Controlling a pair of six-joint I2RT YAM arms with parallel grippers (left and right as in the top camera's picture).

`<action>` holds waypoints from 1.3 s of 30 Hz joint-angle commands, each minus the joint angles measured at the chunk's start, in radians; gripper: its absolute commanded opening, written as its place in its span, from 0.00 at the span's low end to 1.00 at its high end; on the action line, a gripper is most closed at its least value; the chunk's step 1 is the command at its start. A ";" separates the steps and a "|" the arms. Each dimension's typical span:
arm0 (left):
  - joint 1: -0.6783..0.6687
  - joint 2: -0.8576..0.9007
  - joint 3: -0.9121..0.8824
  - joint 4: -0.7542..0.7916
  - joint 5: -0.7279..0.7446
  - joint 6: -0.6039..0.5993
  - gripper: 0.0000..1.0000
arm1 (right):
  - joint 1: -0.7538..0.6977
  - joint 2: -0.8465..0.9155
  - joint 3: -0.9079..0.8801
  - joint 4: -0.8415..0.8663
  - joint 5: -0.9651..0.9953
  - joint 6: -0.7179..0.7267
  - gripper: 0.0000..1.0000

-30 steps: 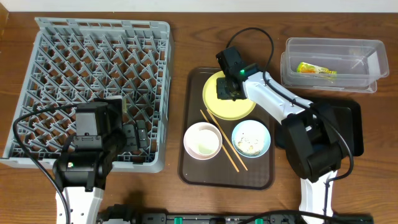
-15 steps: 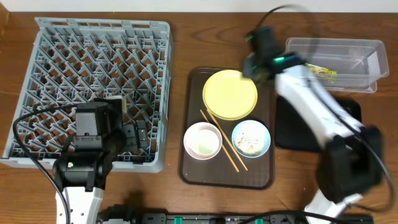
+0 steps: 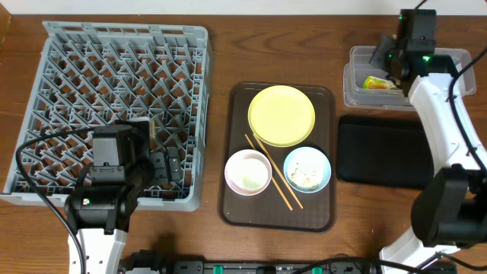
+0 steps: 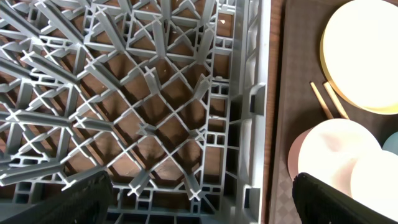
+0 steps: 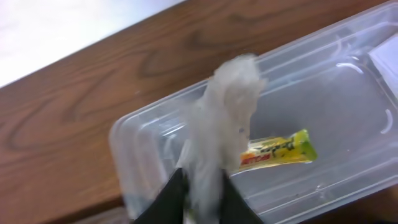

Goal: Sort waste into correct bins and load items into the dishwasher
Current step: 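Grasp the white tissue on the yellow plate with the right gripper, drop in bin, then move the right gripper to the light-blue bowl and grip its rim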

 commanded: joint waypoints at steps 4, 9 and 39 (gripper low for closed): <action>-0.004 0.001 0.027 -0.002 0.006 -0.001 0.94 | -0.027 0.012 -0.002 0.046 -0.008 -0.017 0.83; -0.004 0.001 0.027 -0.002 0.006 -0.001 0.94 | -0.023 -0.054 -0.001 -0.002 -0.083 -0.078 0.96; -0.004 0.001 0.027 -0.002 0.006 -0.001 0.94 | 0.571 -0.286 -0.393 -0.380 -0.216 -0.120 0.72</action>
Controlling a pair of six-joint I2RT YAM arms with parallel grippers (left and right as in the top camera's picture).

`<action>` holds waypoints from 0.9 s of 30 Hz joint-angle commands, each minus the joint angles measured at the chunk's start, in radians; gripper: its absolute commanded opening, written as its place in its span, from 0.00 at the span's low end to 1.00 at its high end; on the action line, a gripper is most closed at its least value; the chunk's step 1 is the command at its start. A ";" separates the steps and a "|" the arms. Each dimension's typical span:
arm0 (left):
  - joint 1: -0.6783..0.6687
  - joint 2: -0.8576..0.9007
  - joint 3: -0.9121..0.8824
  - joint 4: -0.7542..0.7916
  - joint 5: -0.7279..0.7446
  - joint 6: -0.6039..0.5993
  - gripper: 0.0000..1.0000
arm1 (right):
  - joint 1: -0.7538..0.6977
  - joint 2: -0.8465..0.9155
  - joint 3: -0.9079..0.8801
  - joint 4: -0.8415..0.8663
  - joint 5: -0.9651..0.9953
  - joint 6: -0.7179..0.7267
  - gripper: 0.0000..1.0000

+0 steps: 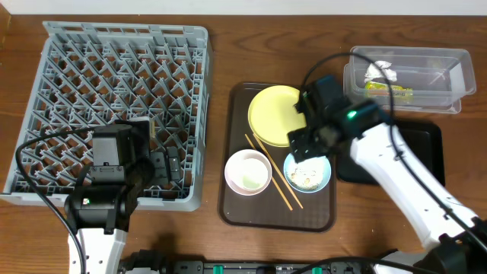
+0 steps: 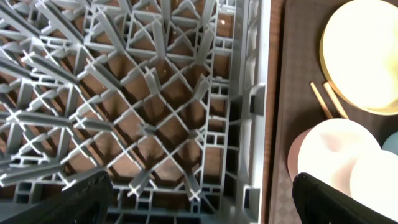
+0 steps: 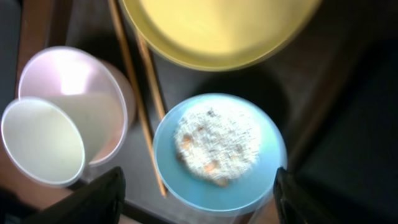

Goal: Sort waste into correct bins and load items into the dishwasher
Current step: 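Move the right gripper to the light-blue bowl and grip its rim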

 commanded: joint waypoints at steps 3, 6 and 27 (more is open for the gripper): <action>-0.004 0.000 0.026 -0.004 0.006 -0.001 0.94 | 0.090 -0.009 -0.169 0.171 0.036 0.107 0.68; -0.004 0.000 0.026 -0.004 0.006 -0.001 0.94 | 0.124 -0.009 -0.238 0.259 0.036 0.123 0.65; -0.004 0.000 0.026 -0.008 0.006 -0.001 0.94 | 0.193 -0.009 -0.396 0.484 0.130 0.298 0.32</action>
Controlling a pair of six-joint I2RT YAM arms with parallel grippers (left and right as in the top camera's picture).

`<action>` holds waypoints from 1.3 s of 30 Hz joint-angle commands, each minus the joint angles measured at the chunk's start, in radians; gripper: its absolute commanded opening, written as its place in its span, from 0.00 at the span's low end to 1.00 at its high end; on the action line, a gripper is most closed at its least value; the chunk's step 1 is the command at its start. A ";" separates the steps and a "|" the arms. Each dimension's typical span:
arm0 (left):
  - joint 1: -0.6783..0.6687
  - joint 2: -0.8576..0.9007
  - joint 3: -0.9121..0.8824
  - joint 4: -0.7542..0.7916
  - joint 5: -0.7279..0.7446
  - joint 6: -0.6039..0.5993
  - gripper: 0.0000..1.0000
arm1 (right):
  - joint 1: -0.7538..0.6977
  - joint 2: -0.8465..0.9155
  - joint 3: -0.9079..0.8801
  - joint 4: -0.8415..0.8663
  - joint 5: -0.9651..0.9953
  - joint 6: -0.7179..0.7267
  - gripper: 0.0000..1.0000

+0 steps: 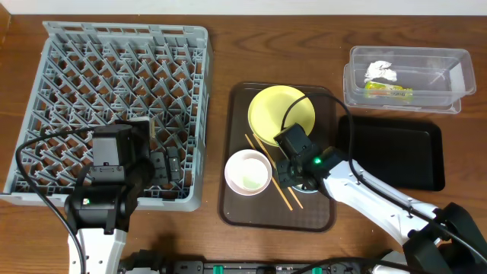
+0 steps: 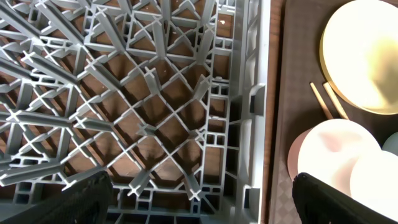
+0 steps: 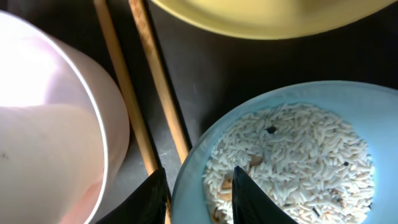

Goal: Sort waste into correct bins and load items into the dishwasher
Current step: 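Move the right gripper to the light-blue bowl and grip its rim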

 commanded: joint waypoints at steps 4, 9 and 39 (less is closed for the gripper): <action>-0.004 0.000 0.026 -0.008 0.006 -0.001 0.94 | 0.027 -0.007 -0.007 0.008 0.032 0.051 0.32; -0.004 0.000 0.026 -0.009 0.006 -0.001 0.94 | 0.048 0.017 -0.007 0.030 0.033 0.051 0.32; -0.004 0.000 0.026 -0.009 0.006 -0.001 0.94 | 0.014 0.060 0.253 -0.249 0.078 -0.029 0.01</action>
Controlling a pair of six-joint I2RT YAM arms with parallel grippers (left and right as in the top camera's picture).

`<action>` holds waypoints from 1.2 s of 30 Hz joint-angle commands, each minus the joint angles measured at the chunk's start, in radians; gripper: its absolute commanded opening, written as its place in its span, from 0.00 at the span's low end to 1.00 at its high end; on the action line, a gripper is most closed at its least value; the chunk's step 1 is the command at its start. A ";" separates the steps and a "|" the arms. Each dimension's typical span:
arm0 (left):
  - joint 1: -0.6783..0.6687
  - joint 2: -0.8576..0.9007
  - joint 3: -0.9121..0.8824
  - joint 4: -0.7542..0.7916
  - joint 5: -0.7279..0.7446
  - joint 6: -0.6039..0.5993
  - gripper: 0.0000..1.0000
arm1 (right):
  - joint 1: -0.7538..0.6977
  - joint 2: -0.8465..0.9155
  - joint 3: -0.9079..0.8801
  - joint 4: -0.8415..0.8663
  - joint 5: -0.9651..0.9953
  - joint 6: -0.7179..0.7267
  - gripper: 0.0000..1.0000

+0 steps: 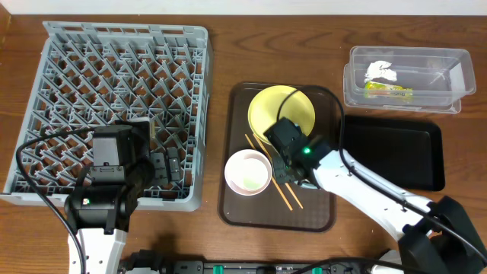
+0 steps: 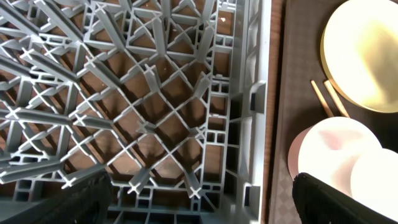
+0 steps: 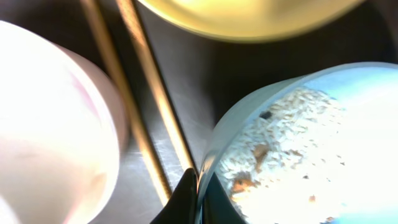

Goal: Sort waste into correct bins and load items into the dishwasher
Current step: 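Move the right gripper to the light-blue bowl and grip its rim, then carry the blue bowl over the black tray and tip out the rice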

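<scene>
A blue bowl [image 3: 292,149] holding rice scraps sits on the brown tray [image 1: 237,199]; in the overhead view my right arm covers most of it. My right gripper [image 3: 199,185] is shut on the bowl's left rim. Beside it lie two chopsticks [image 3: 144,93], a yellow plate [image 1: 268,113], and a white bowl with a cup in it [image 1: 247,170]. My left gripper [image 2: 202,204] hangs open over the front right corner of the grey dish rack [image 1: 114,84], holding nothing.
A clear bin [image 1: 407,78] at the back right holds a white tissue [image 1: 380,71] and a yellow wrapper [image 1: 389,90]. A black bin [image 1: 399,152] lies in front of it, right of the tray. The rack fills the table's left side.
My right gripper, then open with its fingers astride the blue bowl's rim, is now shut on that rim. The left arm has not moved.
First my right gripper held a white tissue over the clear bin. Then the tissue lay in the bin and the gripper hung open above the blue bowl. After that it was low at the bowl's rim, and now it grips the rim.
</scene>
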 commanded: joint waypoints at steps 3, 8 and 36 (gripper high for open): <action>-0.004 0.000 0.026 -0.003 0.006 -0.001 0.94 | -0.042 -0.003 0.151 -0.082 0.029 -0.096 0.01; -0.004 0.000 0.026 -0.003 0.006 -0.001 0.94 | -0.104 -0.026 0.210 -0.119 0.044 -0.132 0.01; -0.004 0.000 0.026 -0.003 0.006 -0.001 0.94 | -0.924 -0.083 0.022 -0.023 -0.969 -0.393 0.01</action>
